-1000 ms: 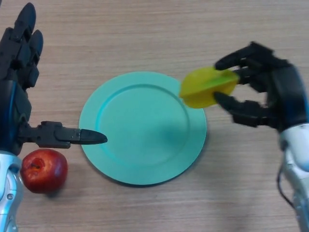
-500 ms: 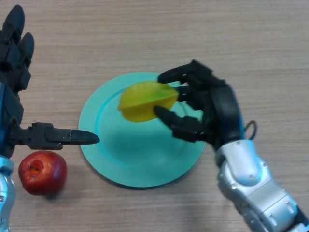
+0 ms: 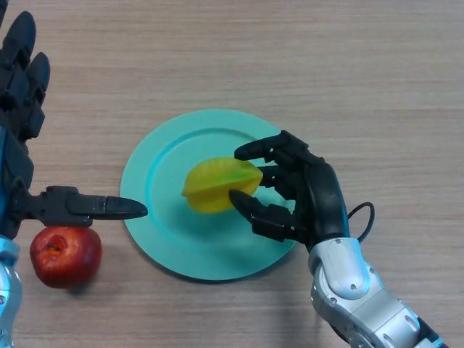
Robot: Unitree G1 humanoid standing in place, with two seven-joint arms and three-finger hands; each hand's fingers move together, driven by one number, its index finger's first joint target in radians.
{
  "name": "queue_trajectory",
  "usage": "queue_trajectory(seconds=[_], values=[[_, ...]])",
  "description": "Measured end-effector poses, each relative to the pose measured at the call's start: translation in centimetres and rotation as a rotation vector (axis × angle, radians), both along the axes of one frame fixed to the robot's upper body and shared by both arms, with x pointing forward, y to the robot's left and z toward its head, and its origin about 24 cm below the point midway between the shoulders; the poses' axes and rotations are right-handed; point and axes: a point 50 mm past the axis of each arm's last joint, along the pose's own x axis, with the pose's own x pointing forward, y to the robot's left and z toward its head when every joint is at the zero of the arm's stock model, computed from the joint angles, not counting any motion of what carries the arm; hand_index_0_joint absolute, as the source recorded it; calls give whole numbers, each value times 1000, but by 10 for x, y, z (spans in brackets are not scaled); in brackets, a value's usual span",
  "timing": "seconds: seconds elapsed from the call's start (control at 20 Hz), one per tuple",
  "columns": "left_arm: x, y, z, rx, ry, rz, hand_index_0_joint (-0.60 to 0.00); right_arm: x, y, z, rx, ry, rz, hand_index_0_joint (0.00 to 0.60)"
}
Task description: Pick up the yellow starfruit and place it on the plate
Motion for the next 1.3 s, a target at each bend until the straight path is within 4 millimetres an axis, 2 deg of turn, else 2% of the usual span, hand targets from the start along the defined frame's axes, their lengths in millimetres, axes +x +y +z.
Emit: queue_trajectory(seconds=[0.05, 0.1, 0.15, 0.2, 0.25, 0.3, 0.35, 0.5, 0.6, 0.8, 1.0, 1.15, 1.3], values=[[0, 0, 0, 0, 0, 0, 0, 0, 2, 0, -1, -1, 21, 600], [0, 0, 0, 0, 0, 0, 0, 0, 2, 1, -2, -4, 29, 552], [0, 0, 0, 0, 0, 0, 0, 1, 3, 3, -2, -9, 31, 402], [0, 0, 0, 0, 0, 0, 0, 1, 3, 3, -3, -12, 31, 302], [0, 0, 0, 0, 0, 0, 0, 2, 3, 3, -3, -13, 31, 152], [0, 0, 0, 0, 0, -1, 0, 2, 3, 4, -7, -16, 31, 52], [0, -1, -1, -1, 2, -4, 0, 3, 3, 5, -33, -33, 30, 0], [1, -5, -2, 2, 8, -18, 0, 6, 0, 9, -94, -81, 12, 0], [1, -6, -3, 1, 10, -23, 0, 10, -9, 18, -86, -108, -25, 0], [4, -6, -4, -2, 18, -24, 0, 8, -30, 51, -58, -196, -29, 0], [7, -6, -3, -6, 14, -19, 0, -3, -49, 69, -112, -228, 13, 0], [11, -4, -8, -4, 35, 27, 0, -20, -74, 81, -115, -219, 59, 0], [16, -4, -18, 11, 79, 45, 0, -33, -85, 79, -142, -151, 100, 0]])
